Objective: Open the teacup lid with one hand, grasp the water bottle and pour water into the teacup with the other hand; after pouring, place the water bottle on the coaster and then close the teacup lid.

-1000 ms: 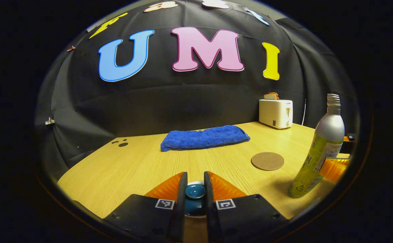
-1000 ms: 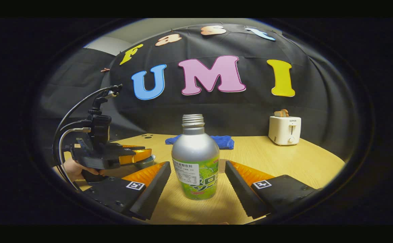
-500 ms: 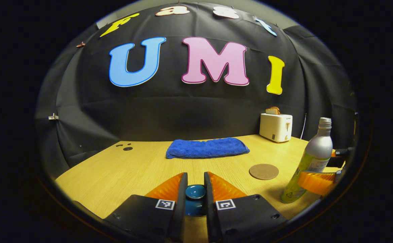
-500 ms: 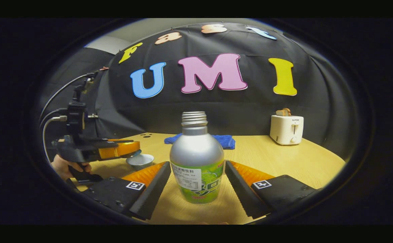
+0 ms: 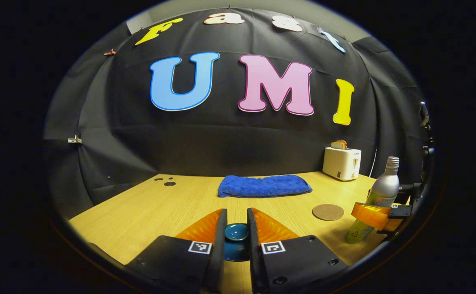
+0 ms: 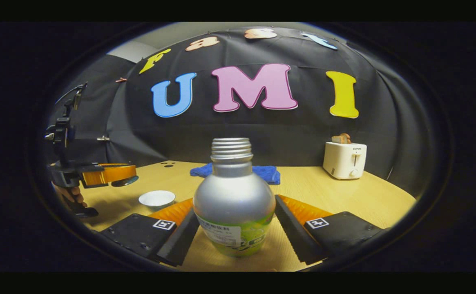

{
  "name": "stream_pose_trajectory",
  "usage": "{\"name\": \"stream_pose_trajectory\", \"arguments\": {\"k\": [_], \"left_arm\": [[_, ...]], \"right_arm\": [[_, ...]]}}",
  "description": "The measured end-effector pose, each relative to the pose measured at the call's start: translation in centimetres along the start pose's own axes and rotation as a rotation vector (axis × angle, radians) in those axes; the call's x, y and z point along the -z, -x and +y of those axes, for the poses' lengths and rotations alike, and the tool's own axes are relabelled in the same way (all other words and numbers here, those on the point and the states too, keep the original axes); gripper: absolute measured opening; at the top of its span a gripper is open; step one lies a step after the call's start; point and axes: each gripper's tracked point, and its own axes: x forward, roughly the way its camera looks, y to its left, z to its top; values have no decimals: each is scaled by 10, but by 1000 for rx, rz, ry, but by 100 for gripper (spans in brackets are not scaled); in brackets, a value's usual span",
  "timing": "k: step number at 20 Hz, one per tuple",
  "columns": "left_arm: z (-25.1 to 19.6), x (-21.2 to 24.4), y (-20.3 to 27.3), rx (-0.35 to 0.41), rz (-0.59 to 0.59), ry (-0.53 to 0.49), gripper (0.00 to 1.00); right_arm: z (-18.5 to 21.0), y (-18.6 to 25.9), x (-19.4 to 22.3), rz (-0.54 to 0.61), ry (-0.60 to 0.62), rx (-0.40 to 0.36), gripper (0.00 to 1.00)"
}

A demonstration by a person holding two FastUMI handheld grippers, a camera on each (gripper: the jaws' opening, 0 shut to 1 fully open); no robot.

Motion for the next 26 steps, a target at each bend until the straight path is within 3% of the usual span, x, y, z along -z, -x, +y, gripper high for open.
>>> {"name": "stream_pose_trajectory", "arguments": {"k": [3, 4, 7, 14, 23, 26], "left_arm": [[9, 4, 0, -4, 9, -2, 30], [13, 5, -1, -5, 9, -3, 29], [21, 5, -2, -1, 7, -5, 30], [44, -1, 4, -7, -25, -11, 30], [92, 7, 26, -48, -34, 21, 30], [106, 14, 31, -62, -27, 34, 30]], "right_arm": [[7, -5, 8, 25, -30, -3, 96], [8, -3, 6, 32, -11, -3, 85], [13, -6, 3, 60, 72, 4, 83], [25, -38, -14, 70, 469, 12, 80], [19, -76, -30, 59, 939, 109, 80], [26, -84, -25, 61, 1067, 102, 80]]}}
